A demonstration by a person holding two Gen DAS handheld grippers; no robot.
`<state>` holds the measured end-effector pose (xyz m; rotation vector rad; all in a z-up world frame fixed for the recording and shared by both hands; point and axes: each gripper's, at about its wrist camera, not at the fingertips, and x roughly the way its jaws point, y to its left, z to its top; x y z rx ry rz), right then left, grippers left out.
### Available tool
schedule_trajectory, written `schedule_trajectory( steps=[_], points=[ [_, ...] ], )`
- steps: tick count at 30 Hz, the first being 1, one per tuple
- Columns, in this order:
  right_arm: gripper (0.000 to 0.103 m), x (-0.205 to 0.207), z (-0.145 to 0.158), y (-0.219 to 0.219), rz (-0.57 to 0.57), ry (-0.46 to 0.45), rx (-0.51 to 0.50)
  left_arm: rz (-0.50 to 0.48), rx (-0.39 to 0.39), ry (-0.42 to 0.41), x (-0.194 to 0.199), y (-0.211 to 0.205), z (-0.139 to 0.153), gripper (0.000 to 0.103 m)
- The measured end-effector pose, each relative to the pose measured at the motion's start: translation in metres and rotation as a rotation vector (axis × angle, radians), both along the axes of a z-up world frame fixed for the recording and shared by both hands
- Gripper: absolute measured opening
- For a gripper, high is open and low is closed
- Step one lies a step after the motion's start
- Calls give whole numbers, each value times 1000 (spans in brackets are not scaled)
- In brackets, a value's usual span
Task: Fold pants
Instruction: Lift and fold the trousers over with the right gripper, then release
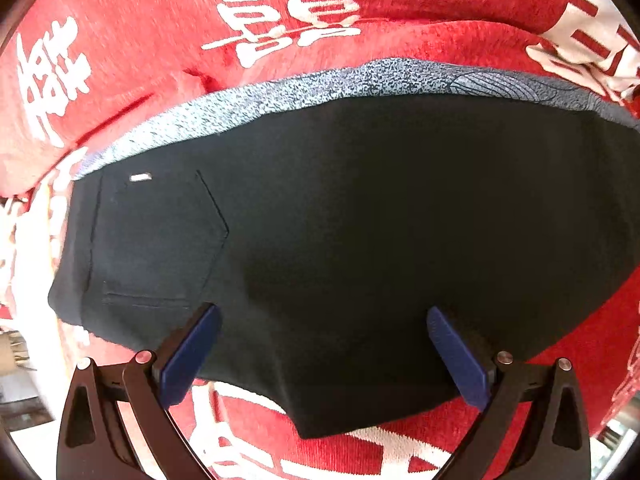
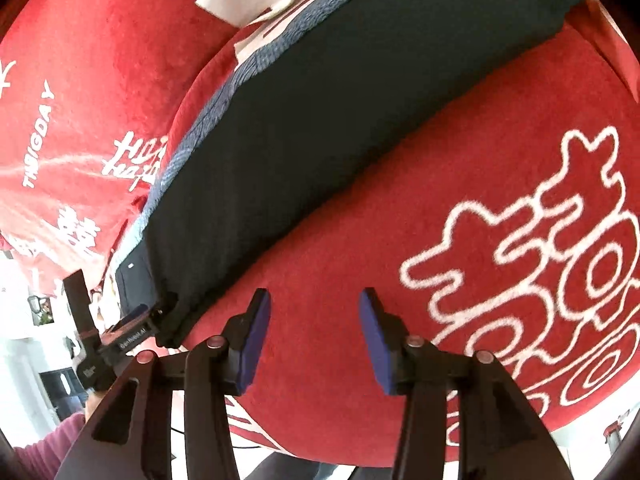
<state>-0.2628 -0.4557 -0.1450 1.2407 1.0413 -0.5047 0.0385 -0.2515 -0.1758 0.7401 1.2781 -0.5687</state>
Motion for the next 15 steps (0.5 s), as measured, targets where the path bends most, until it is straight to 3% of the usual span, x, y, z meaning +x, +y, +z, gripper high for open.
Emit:
schedule_trajectory(
  steps=[3, 9, 15],
  points=[
    [52, -6, -3, -8, -9, 0, 17, -35, -32, 22, -12, -11, 12, 103],
    [53, -27, -10, -25, -51, -33, 51, -196, -86, 69, -67, -63, 24, 103],
    [53, -47, -7, -49, -106, -94, 60, -210, -130, 131, -100, -115, 24, 103]
  ],
)
